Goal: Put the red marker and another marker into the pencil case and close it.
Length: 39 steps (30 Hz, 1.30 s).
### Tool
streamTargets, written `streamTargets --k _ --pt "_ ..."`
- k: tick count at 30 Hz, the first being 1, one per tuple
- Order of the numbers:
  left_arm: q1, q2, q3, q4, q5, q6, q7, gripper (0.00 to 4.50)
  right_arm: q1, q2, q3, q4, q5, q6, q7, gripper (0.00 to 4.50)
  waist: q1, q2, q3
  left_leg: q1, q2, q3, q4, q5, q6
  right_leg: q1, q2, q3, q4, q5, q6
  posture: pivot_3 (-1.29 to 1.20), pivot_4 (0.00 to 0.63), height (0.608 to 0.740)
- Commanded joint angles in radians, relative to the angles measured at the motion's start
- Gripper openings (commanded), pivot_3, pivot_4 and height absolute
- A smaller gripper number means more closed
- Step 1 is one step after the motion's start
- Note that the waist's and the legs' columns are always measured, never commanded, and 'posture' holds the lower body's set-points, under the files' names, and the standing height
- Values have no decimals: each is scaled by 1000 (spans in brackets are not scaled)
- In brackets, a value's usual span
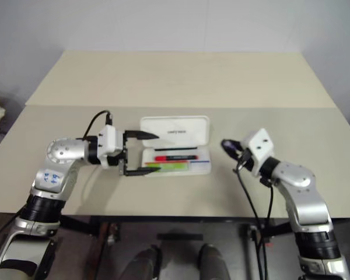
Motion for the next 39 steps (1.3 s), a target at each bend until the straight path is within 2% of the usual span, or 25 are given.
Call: streamTargets --k 1,7,12,28,39 --pt "9 8 20 -11 -16 -9 -2 4500 -84 -15 62 79 -24 -84 113 413 -1 0 0 0 0 0 0 0 0 0 0 0 0 0 0 0 150 740" --pt "9 14 25 -6 -15 -10 -3 4500 -206 16 143 252 -76 -185 212 413 -4 0 0 0 0 -1 0 0 0 0 0 0 -1 0 0 0 150 740" --pt "27 23 35 -31 -14 3 15 4500 -241 41 190 348 -100 -240 287 413 -6 0 0 0 0 -1 0 0 -1 0 0 0 -1 0 0 0 150 740" --pt "55 43 52 -74 -18 32 36 4500 -259 111 217 436 -142 -308 312 413 -8 0 0 0 0 -1 0 0 -1 -1 0 0 0 0 0 0 150 740" --pt "53 40 53 -73 -16 29 44 4500 -296 94 205 448 -138 -343 349 4209 -8 0 0 0 0 -1 0 0 -1 -1 0 0 0 0 0 0 150 740"
